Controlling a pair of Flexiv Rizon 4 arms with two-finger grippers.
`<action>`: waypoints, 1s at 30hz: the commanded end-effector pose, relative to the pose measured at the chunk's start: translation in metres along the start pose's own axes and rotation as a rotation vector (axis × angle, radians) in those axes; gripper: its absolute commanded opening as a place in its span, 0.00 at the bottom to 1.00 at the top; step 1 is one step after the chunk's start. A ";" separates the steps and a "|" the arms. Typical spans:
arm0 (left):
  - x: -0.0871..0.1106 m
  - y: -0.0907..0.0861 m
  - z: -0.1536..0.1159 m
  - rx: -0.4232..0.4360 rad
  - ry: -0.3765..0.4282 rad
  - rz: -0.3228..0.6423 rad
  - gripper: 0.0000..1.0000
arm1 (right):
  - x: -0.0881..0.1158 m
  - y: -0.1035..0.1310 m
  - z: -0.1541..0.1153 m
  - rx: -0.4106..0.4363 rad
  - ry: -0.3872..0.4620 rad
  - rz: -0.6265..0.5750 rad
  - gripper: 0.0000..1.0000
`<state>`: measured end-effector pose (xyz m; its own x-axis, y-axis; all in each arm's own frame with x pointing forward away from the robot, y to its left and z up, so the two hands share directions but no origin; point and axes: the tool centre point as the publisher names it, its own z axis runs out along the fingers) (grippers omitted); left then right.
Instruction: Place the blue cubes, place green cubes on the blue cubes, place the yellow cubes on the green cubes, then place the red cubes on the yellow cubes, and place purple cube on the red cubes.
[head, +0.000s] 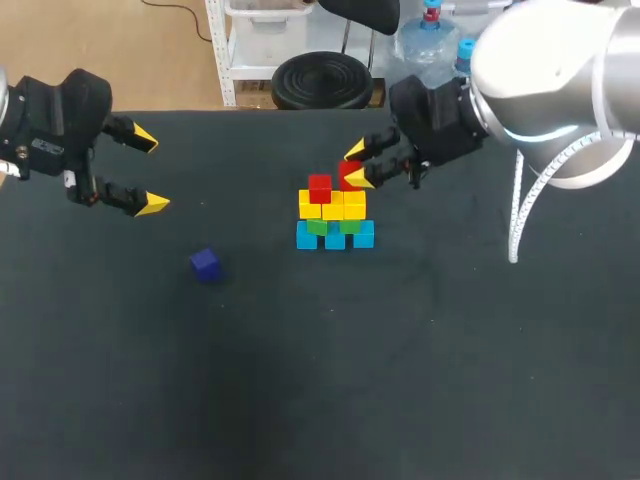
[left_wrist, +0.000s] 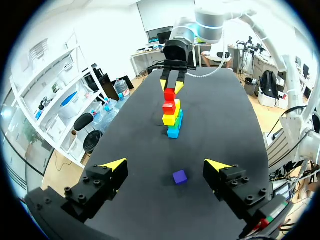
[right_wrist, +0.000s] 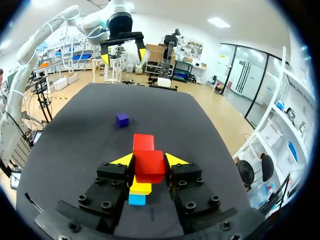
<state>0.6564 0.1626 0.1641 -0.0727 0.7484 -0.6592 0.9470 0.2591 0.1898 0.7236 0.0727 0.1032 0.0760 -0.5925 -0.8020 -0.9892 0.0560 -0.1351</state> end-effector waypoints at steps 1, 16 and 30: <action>0.002 0.000 0.000 -0.002 -0.010 0.004 1.00 | -0.001 0.001 0.000 -0.001 0.002 0.002 0.00; 0.002 0.000 0.000 -0.002 -0.010 0.004 1.00 | 0.000 0.005 0.006 -0.010 -0.005 0.015 0.00; 0.002 0.000 0.000 -0.002 -0.010 0.004 1.00 | 0.003 0.009 0.011 -0.021 -0.001 0.025 0.00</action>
<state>0.6564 0.1626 0.1641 -0.0727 0.7484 -0.6592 0.9470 0.2592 0.1897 0.7159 0.0796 0.0933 0.0517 -0.5896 -0.8060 -0.9932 0.0539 -0.1031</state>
